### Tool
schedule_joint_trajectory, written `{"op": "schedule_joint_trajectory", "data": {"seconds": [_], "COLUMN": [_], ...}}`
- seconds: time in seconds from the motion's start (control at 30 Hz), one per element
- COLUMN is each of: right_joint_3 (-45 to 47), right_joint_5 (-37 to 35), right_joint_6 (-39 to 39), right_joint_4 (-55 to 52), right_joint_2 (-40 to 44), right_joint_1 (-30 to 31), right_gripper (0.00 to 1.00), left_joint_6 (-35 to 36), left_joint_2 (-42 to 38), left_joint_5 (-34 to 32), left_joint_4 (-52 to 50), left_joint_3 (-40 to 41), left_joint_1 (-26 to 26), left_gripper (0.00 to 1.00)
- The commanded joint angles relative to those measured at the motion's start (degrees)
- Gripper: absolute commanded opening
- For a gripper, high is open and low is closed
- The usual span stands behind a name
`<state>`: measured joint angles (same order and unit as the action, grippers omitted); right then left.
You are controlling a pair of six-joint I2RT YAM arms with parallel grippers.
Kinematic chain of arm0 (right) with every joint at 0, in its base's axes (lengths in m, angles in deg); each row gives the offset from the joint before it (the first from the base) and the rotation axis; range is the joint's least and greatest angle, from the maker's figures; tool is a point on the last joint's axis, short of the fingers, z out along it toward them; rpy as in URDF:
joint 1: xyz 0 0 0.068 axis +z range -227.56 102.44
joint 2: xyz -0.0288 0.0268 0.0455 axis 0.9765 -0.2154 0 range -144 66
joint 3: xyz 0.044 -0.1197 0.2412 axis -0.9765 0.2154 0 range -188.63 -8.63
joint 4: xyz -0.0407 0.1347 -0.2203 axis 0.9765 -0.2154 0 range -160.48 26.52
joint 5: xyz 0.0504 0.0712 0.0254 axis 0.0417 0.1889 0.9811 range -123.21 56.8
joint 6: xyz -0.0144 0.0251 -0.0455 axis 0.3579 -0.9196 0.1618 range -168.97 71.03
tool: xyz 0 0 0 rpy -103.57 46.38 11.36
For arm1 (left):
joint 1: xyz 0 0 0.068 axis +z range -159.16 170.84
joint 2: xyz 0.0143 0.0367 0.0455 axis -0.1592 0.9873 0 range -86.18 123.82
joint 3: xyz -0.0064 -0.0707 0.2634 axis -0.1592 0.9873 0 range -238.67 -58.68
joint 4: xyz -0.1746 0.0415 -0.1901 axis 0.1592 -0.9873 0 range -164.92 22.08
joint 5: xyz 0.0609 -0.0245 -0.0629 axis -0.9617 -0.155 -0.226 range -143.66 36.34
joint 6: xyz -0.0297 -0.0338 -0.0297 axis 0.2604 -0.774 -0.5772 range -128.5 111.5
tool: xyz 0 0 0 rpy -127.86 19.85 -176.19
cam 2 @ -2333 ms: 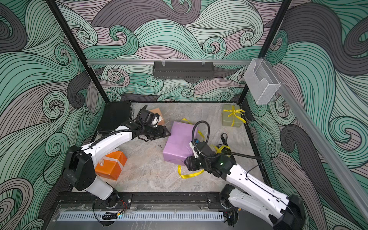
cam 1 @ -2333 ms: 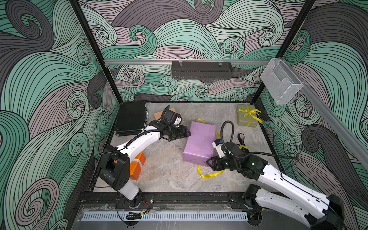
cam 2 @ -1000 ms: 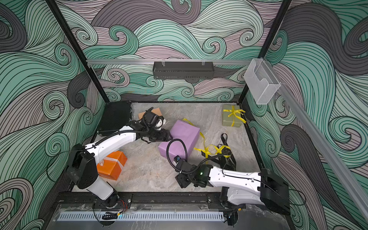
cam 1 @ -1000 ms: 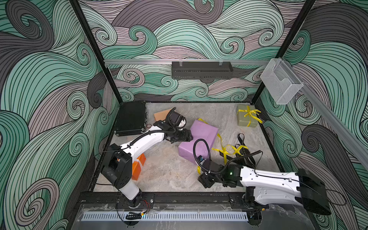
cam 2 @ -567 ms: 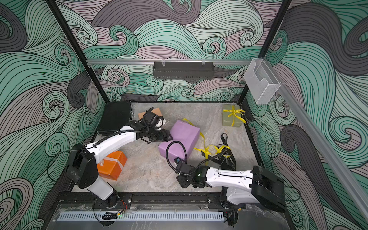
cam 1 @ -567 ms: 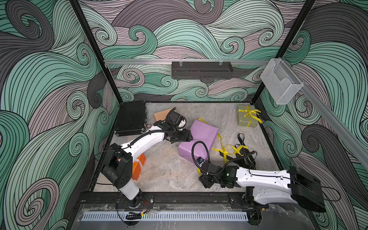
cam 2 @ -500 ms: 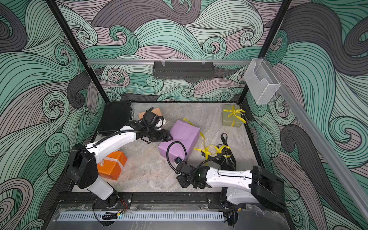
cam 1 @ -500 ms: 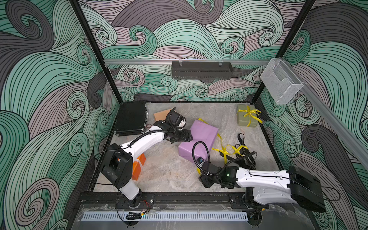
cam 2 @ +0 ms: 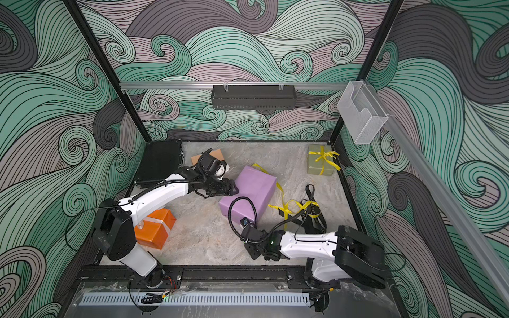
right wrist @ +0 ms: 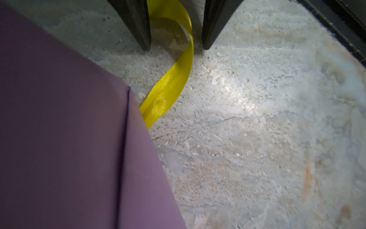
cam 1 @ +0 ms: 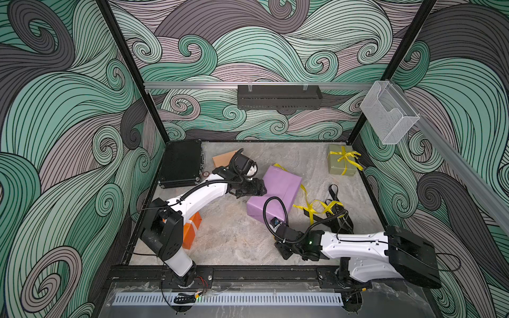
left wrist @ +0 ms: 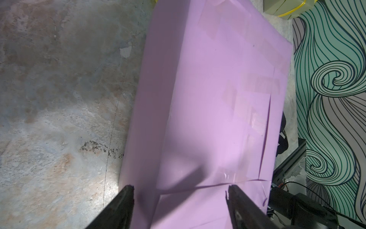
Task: Untie the ribbon bows on the gift boxes
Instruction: Adjust the ribbon at the center of the board.
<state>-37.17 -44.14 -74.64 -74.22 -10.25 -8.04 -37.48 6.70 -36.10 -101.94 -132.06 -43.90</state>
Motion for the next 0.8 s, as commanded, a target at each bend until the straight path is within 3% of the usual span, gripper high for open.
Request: {"op": "schedule_joint_trajectory", "data": {"seconds": [0.0, 0.1, 0.33, 0.53, 0.77], "right_joint_3": [-0.2, -0.9, -0.9, -3.7, -12.6], "right_joint_5": [-0.5, -2.4, -3.5, -3.5, -1.9], "right_joint_6": [-1.3, -1.7, -1.6, 0.8, 4.3], "right_joint_4": [-0.6, -2.0, -3.7, -6.9, -14.8], "right_joint_2": [-2.4, -2.9, 2.7, 15.4, 28.4], "right_joint_1": [1.8, 3.0, 3.0, 1.0, -9.0], "right_gripper": [0.4, 0.32, 0.02, 0.0, 0.0], "left_joint_6": [0.2, 0.2, 0.0, 0.0, 0.4], "left_joint_2": [-1.6, -1.9, -2.5, -2.9, -3.4], "left_joint_5": [-0.7, -0.7, -0.5, -0.5, -1.2], "left_joint_4": [-0.9, -0.9, -0.8, -0.7, -1.0], "left_joint_3": [-1.8, -1.7, -1.5, -1.4, -1.3], "left_joint_1": [0.4, 0.6, 0.6, 0.6, 0.6], "left_gripper": [0.75, 0.75, 0.75, 0.75, 0.75]}}
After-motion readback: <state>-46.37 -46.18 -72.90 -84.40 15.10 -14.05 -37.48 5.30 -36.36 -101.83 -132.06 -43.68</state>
